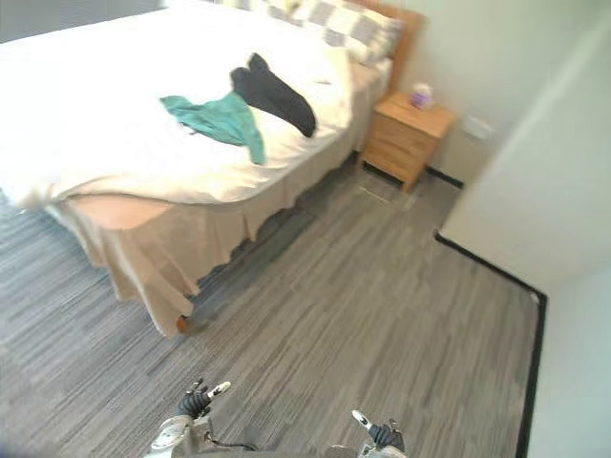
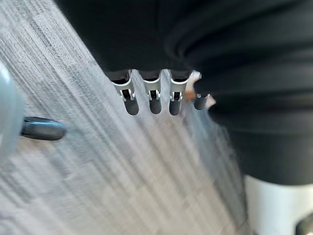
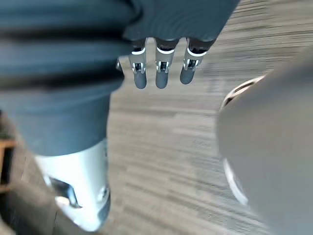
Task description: Tidy the bed and pick cloth on bed and put in laundry
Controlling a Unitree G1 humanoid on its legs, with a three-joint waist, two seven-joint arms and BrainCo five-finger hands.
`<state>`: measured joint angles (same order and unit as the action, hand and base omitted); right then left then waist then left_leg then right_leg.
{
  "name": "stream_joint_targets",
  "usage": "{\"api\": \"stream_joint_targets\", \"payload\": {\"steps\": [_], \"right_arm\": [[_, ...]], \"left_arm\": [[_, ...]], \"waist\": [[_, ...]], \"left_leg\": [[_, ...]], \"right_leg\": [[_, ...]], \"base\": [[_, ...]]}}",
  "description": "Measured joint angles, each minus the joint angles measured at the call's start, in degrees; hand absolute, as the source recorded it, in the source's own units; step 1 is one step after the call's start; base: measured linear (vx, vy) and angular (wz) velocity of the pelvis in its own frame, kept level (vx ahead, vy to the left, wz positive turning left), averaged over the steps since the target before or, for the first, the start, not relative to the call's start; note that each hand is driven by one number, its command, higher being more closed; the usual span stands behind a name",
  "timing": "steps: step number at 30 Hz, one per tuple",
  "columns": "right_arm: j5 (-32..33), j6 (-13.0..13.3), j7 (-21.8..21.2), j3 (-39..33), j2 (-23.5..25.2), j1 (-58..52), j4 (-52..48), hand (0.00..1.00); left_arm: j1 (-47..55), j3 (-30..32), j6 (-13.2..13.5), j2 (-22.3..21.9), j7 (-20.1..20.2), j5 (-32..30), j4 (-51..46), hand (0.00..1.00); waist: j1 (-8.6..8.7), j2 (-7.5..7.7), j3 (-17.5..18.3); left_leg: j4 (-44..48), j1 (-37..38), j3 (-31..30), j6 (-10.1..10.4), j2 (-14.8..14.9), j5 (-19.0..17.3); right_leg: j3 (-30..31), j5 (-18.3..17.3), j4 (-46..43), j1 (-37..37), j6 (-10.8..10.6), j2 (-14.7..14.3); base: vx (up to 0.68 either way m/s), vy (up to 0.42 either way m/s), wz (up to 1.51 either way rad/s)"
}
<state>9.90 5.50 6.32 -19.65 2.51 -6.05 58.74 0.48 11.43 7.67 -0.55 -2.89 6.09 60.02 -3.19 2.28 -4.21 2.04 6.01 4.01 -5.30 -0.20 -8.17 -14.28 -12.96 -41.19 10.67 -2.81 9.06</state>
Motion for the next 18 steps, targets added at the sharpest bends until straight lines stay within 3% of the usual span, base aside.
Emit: {"api": "stream_joint_targets", "payload": {"steps": [3, 6, 7, 8, 9, 11, 13, 15, 16, 17, 18], "right_arm": [[0.0, 0.0, 0.0, 1.1, -1.2, 0.3, -0.3, 0.00], [0.0, -0.1, -0.1, 5.7, -3.1, 1.3, -0.4, 0.00], [0.0, -0.1, -0.2, 7.2, -2.9, 1.0, -0.5, 0.00], [0.1, 0.0, -0.2, 7.1, -2.9, 0.8, -0.5, 0.00], [0.0, 0.0, -0.3, 6.9, -4.4, 2.2, -0.5, 0.00], [-0.1, 0.2, -0.8, 8.7, -4.8, 3.6, -0.3, 0.00], [-0.1, 0.2, -1.0, 10.8, -4.9, 3.9, -0.4, 0.00], [-0.4, 0.2, -1.0, 14.2, -4.7, 3.9, -1.1, 0.00], [-0.9, 0.2, -1.0, 15.5, -4.5, 3.9, -1.0, 0.00], [-1.2, 0.1, -0.9, 15.9, -3.7, 3.8, -0.9, 0.00], [-1.2, 0.1, -0.9, 15.8, -3.4, 3.7, -0.9, 0.00]], "left_arm": [[0.1, 0.5, 0.0, -0.5, 0.0, 0.0, 0.1, 0.00], [0.1, 2.8, 0.0, -1.4, 0.0, -0.6, 1.3, 0.00], [0.4, 4.0, 0.2, -1.3, 0.0, -1.0, 1.4, 0.00], [0.6, 5.0, 0.2, -1.5, 0.0, -1.1, 1.6, 0.00], [0.4, 6.8, 0.4, -3.3, 0.1, -1.1, 2.1, 0.00], [0.9, 7.8, 0.8, -4.0, 0.0, -1.1, 2.0, 0.00], [1.2, 9.0, 1.2, -4.0, 0.0, -1.1, 1.8, 0.00], [1.3, 10.3, 1.5, -3.7, -0.2, -0.7, 0.2, 0.00], [1.8, 10.8, 1.6, -3.6, -0.3, -0.4, -0.7, 0.00], [2.2, 11.1, 1.7, -3.3, -0.9, -0.2, -1.5, 0.00], [2.3, 11.1, 1.7, -3.4, -1.1, 0.1, -1.7, 0.00]], "waist": [[0.17, -1.57, -0.3], [0.74, -2.90, -1.2], [0.63, -1.67, -1.3], [0.79, -1.30, -1.3], [0.54, -4.39, -1.6], [0.59, -5.43, -2.1], [0.41, -5.44, -2.3], [0.33, -5.10, -2.7], [0.09, -5.13, -2.8], [-0.54, -4.77, -3.0], [-0.53, -4.69, -3.0]], "left_leg": [[-0.2, 1.3, -6.4, 1.3, 2.0, -2.1], [0.3, 4.5, -10.5, 3.0, 4.3, -5.3], [0.5, 6.1, -11.3, 4.7, 4.0, -6.4], [0.6, 7.2, -11.7, 5.2, 4.2, -7.4], [1.9, 8.3, -11.1, 6.9, 6.9, -7.2], [4.6, 8.8, -10.7, 8.0, 8.3, -4.0], [11.2, 6.6, -10.8, 9.4, 9.1, -2.7], [30.6, -2.6, -9.9, 13.2, 9.7, 0.5], [38.7, -6.5, -7.4, 13.6, 11.3, 0.4], [45.8, -10.9, -0.5, 13.1, 14.1, -1.5], [46.4, -11.4, 1.0, 12.9, 14.7, -1.9]], "right_leg": [[5.3, 1.7, 17.9, 4.1, -0.8, -3.4], [9.9, 10.8, 31.8, 6.5, -0.6, -6.0], [11.8, 14.3, 36.3, 6.0, -0.9, -5.5], [12.0, 19.3, 35.2, 5.6, -0.3, -5.2], [9.1, 15.1, 29.4, 5.3, 2.4, -7.1], [6.4, 9.6, 24.7, 3.8, 4.0, -7.1], [4.7, 7.9, 25.6, 1.1, 5.0, -7.4], [2.8, 6.9, 30.1, -4.1, 5.3, -8.0], [2.1, 6.7, 31.9, -6.5, 5.7, -8.2], [1.1, 6.3, 34.4, -10.6, 6.3, -8.1], [0.7, 6.4, 34.7, -11.4, 6.2, -8.0]], "base": [[0.44, -0.164, 1.22], [0.48, -0.265, 0.89], [0.65, -0.436, 0.99], [0.63, -0.403, 0.96], [0.50, -0.321, 0.67], [0.49, -0.324, 0.69], [0.41, -0.296, 0.57], [0.36, -0.231, 0.55], [0.46, -0.229, 0.41], [0.32, -0.140, 0.21], [0.33, -0.101, 0.21]]}}
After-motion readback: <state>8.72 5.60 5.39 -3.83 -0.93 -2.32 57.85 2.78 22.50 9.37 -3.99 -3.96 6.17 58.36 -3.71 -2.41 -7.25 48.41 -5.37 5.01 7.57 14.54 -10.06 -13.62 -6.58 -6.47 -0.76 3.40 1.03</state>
